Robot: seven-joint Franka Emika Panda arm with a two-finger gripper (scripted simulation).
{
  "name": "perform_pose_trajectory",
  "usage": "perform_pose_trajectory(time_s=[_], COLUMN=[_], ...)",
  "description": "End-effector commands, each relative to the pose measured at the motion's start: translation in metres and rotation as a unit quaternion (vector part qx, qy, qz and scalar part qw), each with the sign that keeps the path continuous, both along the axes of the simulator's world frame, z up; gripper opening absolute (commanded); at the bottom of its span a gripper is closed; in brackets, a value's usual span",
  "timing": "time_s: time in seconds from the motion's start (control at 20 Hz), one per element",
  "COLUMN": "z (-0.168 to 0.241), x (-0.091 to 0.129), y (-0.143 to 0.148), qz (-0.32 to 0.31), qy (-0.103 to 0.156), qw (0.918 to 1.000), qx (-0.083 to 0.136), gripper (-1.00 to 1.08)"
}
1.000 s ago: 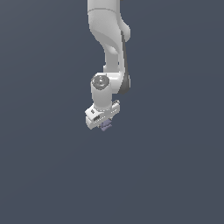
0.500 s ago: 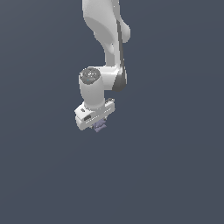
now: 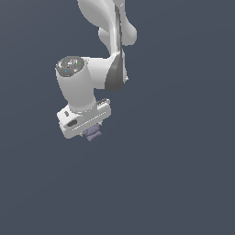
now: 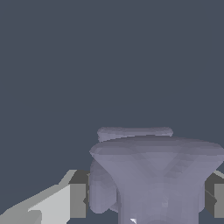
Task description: Pick up the object and move it to a goal position.
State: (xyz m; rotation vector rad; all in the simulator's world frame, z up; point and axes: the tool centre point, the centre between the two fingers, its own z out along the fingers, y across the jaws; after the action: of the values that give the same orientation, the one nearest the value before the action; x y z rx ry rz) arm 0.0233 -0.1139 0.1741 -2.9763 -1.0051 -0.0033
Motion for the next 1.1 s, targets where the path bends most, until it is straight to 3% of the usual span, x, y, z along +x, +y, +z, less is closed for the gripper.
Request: perform_pose_trajectory(time_s=[0.0,0.55,1.05], z=[0.016,0.067,0.087], x=[0.011,0.051,0.068], y=[-0.009,-0.04,-0.052], qz=[0.0,0.0,0.0], qy=[0.0,0.001,0.001], qw=[1.0,1.0,1.0], qx=[0.0,0.0,0.0], gripper=[-1.0,-1.0,-1.0])
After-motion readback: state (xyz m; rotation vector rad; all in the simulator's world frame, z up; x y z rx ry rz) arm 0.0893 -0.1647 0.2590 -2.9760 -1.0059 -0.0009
